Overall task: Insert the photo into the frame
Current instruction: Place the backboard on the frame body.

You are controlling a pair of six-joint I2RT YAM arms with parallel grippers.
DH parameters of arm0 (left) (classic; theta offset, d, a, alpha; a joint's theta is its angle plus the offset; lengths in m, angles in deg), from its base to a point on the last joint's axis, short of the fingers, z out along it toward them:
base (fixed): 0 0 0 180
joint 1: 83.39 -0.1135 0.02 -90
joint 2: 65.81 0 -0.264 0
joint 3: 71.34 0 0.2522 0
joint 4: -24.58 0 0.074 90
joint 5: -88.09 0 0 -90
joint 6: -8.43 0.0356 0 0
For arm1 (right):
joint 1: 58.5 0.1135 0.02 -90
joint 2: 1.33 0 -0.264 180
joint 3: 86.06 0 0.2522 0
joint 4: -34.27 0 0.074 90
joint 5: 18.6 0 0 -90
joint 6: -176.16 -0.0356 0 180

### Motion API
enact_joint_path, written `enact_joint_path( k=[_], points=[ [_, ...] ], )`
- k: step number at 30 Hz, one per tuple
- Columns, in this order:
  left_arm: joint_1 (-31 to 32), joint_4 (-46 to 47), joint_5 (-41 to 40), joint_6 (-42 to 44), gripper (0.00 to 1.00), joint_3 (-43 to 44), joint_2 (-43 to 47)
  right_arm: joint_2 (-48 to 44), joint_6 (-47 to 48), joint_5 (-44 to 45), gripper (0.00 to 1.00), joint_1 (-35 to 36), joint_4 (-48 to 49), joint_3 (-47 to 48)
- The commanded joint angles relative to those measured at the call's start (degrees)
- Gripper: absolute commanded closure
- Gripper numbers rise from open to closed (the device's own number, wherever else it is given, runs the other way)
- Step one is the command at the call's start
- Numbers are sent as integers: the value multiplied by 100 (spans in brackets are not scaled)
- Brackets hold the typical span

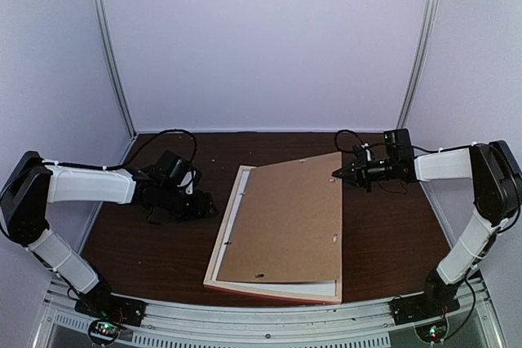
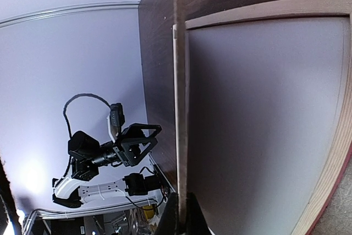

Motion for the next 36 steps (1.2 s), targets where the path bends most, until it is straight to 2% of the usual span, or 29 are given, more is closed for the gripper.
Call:
enact_joint_path(
  k=[1,5,12,21,26,31,36],
  points=[
    [29,-1,-96,159,28,184,60,-145,374,-214,100,-46,-484,122],
    [29,-18,-61,190,25,242,-9,-6,301,-212,100,-40,-362,131],
    [29,-43,-86,222,22,291,-83,124,-485,-324,100,-39,792,-98],
    [29,14,-44,229,21,323,-248,251,-713,-439,100,-34,1141,-91],
    [29,16,-63,229,20,316,-249,76,-752,-540,100,-62,1087,-42],
    [29,0,-116,220,18,322,-227,-216,-498,-520,100,-79,555,109],
    [29,-64,-273,243,9,351,-122,-289,-441,-511,100,-62,373,191]
  ],
)
